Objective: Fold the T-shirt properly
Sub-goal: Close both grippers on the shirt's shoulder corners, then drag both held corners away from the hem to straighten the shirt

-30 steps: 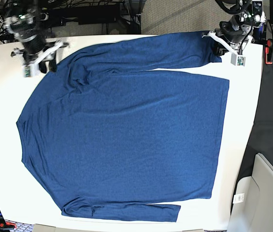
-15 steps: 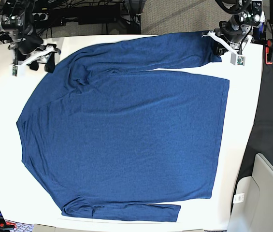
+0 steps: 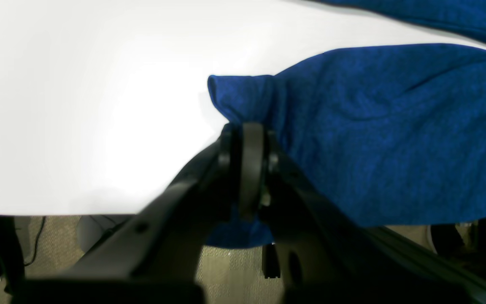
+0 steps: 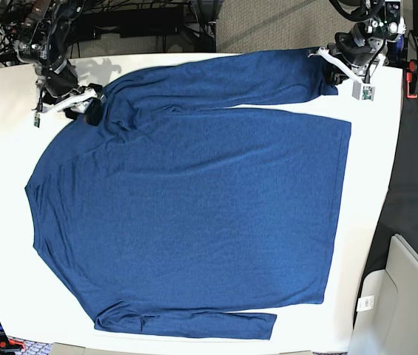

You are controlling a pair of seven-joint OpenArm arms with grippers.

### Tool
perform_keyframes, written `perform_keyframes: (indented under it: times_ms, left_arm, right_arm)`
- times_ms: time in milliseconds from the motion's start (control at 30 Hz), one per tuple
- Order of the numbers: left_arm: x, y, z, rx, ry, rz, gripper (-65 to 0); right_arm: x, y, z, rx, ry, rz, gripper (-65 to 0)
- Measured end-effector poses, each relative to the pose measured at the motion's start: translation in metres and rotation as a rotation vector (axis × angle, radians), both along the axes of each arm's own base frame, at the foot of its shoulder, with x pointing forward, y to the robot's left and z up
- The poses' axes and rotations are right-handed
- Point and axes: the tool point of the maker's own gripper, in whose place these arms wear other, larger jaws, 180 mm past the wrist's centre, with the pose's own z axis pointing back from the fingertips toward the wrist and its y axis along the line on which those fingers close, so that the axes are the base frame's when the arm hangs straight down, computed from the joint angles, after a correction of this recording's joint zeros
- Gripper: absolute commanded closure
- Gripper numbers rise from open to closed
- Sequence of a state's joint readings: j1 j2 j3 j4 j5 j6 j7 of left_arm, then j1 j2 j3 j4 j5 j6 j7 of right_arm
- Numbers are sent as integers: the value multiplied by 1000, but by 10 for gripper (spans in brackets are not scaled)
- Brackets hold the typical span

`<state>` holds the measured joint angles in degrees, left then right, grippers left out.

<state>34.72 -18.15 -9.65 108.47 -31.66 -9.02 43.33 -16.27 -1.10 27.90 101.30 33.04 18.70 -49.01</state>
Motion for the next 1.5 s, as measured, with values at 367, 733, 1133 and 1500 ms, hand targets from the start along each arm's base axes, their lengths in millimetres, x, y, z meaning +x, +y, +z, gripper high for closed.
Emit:
perform_keyframes:
  times_ms: [367,733,1133,1500]
  left_arm:
    - [2,0,1,-1,-7,1,0]
    - [53,-10,47,7,-183,-36,0]
    - [107,-12,85,7,-344,-39,0]
    - [110,-45,48,-123,-272,8,-1]
  right_arm:
    - [-4,8,-1,0,27,12,-2]
    - [-19,-29,63,-191,-123,112,-2]
    - [18,-58,93,-215,-244,78,-2]
    - [30,-59,74,-146,-223,51,-2]
